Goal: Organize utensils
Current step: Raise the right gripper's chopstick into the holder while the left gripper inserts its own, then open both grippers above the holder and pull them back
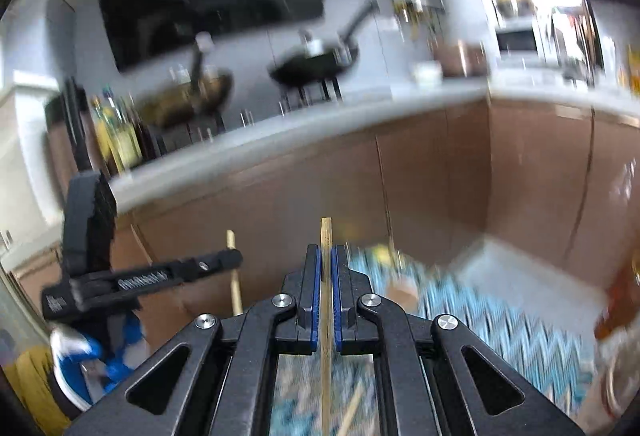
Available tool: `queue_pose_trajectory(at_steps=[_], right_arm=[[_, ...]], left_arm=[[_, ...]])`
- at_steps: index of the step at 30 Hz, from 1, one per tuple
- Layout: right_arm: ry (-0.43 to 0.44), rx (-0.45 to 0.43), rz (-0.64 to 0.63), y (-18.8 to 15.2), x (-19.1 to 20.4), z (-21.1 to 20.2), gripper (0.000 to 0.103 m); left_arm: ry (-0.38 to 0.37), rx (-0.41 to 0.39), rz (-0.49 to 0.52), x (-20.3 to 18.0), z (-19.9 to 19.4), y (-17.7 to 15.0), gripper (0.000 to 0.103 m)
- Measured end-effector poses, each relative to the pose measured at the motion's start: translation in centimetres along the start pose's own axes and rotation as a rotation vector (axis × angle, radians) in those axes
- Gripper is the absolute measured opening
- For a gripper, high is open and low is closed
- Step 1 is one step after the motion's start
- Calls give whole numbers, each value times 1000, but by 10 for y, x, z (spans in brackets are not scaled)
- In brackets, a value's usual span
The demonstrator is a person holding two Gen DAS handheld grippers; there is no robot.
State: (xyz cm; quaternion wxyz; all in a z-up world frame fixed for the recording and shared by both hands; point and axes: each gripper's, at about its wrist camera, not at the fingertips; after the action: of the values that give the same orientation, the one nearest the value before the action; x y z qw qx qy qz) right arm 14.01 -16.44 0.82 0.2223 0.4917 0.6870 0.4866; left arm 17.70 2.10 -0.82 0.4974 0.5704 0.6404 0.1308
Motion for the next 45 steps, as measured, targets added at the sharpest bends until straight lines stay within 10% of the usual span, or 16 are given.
queue_pose_trajectory(at_steps=[10,24,30,45], right_arm=[[-42,-203,-61,22,-17,76,5],[-137,-102,-83,-45,-60,134,11],[-155,-114,-91,-44,-47,100,36],[-162,-155,-113,-48,28,-30,54]], left_arm=[[181,-261,36,-2,73,39,5],[216,-160,6,22,156,-12,14],[176,-170,52,10,108,-6,49],[167,-284,244,-11,-90,-26,62]])
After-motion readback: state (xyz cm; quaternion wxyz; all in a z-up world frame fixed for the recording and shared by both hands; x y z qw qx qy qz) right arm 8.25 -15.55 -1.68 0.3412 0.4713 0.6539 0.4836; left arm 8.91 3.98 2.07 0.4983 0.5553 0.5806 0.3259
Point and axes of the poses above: each gripper's, at about its wrist camera, not at the fingertips, and z roughly the way its jaws point, x to its left, y to its top, and after that the axes turned 6 degrees about x, right-handed
